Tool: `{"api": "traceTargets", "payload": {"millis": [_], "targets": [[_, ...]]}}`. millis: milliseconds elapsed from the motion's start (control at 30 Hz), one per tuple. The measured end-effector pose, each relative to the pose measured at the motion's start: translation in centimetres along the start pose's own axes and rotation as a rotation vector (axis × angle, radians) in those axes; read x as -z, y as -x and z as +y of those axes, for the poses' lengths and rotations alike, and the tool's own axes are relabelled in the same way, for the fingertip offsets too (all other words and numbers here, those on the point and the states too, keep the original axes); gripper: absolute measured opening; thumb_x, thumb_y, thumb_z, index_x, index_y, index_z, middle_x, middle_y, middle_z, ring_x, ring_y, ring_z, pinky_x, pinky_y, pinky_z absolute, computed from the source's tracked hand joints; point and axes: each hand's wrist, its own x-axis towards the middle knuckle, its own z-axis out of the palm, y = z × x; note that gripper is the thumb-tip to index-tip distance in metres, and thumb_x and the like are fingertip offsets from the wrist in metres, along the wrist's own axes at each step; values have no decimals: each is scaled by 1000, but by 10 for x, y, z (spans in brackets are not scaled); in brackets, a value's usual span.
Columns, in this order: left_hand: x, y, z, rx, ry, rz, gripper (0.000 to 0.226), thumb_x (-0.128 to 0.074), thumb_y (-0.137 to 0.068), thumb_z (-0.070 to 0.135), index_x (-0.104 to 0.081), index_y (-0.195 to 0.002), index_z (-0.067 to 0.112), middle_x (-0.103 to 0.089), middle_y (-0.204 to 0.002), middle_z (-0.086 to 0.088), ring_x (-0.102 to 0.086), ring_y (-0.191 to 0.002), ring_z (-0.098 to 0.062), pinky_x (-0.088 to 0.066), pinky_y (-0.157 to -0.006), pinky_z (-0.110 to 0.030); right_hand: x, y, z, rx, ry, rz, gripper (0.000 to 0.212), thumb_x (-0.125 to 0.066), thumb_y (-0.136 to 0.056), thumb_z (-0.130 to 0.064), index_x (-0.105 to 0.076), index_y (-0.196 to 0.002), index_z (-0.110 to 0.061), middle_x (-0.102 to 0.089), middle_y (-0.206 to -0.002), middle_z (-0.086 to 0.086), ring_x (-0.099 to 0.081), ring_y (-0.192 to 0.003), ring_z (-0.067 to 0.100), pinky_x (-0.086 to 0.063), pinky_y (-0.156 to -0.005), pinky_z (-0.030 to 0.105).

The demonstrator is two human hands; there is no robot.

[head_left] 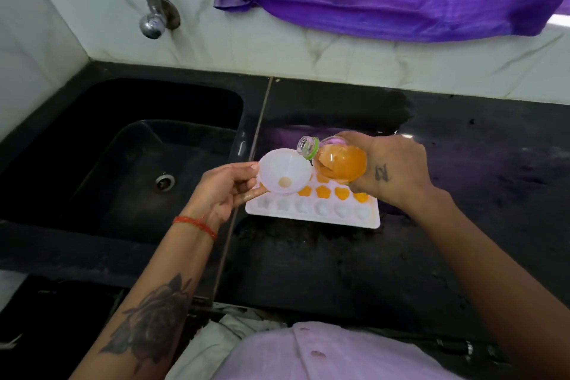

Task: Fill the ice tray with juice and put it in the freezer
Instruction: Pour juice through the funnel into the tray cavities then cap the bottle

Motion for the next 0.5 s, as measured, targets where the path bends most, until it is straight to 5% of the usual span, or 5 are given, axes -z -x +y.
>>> {"api": "traceTargets", "payload": {"millis": [367,500], "targets": [[39,6,0,15,10,55,13,-62,-82,-2,-68,-93,0,-70,-58,-2,-61,-47,-4,-57,-51,-27,-17,-11,-31,43,47,-20,74,-75,-68,-39,-39,-133,-46,-68,-102,-2,-62,-96,27,-46,-75,31],[40,3,-2,31,2,65,12,-64,-82,-2,-68,-92,1,-70,-57,-1,-62,-47,-5,-58,-53,-29,-24,-15,-34,54,129,-16,69,-72,-71,-36,-40,-131,-46,-67,-97,-2,-62,-93,27,-37,-66,27]]}}
